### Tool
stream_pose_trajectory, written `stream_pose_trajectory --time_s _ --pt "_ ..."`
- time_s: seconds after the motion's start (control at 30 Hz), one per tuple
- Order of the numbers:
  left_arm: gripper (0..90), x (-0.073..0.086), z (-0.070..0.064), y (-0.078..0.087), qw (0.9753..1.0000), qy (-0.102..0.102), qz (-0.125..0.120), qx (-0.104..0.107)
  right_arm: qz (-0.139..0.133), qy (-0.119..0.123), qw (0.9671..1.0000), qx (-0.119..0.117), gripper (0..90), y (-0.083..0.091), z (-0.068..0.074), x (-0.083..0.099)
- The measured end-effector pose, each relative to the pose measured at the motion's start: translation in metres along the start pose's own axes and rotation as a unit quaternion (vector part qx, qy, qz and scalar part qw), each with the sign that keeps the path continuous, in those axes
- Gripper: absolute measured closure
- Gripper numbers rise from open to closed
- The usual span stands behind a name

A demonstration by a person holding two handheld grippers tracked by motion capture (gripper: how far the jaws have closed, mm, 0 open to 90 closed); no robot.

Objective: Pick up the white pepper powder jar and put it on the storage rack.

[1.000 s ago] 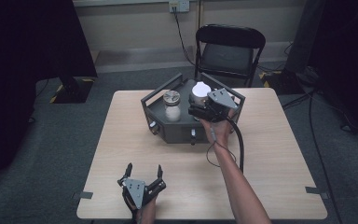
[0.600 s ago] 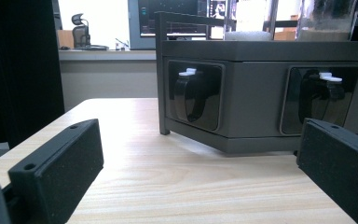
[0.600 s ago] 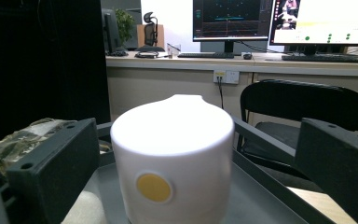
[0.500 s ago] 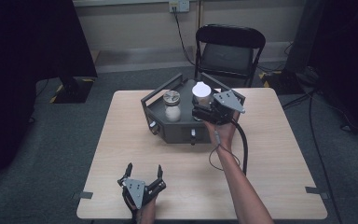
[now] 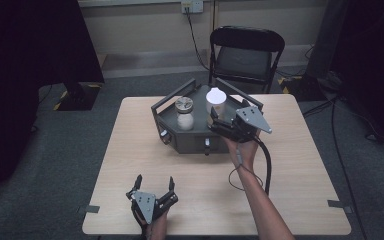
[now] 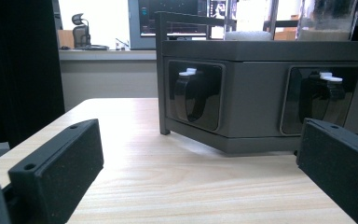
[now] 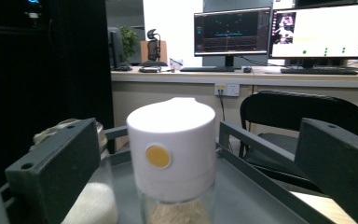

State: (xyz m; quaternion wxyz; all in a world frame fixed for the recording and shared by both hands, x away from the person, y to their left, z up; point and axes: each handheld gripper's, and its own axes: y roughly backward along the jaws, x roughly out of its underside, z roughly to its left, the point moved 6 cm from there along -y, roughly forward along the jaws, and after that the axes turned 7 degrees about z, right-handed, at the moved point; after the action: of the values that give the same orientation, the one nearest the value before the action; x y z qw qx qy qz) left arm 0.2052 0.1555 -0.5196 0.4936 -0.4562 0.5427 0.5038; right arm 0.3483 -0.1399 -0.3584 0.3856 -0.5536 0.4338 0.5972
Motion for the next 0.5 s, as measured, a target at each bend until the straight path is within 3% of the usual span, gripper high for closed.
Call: stream_pose_trajectory --time_s 0.5 --pt "0.0 0.000 0.000 0.000 1.0000 0.000 0.000 -0.001 0.005 -0.006 0.9999 -0.015 0.0 0.022 -0.001 0.011"
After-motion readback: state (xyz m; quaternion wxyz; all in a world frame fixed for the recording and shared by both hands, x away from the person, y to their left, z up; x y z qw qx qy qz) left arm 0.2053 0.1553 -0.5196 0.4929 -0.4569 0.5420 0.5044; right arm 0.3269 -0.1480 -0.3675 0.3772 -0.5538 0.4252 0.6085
